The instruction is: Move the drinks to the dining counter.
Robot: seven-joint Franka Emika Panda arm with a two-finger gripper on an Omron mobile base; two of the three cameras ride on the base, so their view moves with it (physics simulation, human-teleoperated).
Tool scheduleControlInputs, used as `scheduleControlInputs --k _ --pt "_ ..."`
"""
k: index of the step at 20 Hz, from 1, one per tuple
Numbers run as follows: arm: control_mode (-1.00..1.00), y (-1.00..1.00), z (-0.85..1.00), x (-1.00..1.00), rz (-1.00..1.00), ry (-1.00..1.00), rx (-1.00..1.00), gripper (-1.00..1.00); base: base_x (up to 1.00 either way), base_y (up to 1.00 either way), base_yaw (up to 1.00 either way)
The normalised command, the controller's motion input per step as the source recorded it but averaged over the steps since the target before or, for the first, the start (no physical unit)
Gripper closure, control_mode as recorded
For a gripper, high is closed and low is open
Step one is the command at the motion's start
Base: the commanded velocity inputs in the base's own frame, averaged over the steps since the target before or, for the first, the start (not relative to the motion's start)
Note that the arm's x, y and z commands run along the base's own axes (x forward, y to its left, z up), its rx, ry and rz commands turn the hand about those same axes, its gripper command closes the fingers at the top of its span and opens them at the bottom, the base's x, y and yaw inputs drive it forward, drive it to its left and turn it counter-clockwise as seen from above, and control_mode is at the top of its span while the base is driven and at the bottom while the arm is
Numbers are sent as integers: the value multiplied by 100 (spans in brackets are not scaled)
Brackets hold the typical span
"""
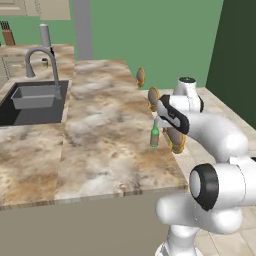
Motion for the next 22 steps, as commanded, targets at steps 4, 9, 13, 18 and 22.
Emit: scheduleControlInputs --k 4,9,13,18,22 --pt "-100 19 -2 -98 -1 0 0 -100 0 0 0" --pt "-100 56 -9 -82 -1 0 0 -100 0 0 0" --pt "-100 26 0 -43 0 0 0 -100 0 0 0" --pt "-100 0 11 -4 0 0 0 -100 0 0 0" --pt "100 0 8 -2 0 0 0 -100 -22 -1 0"
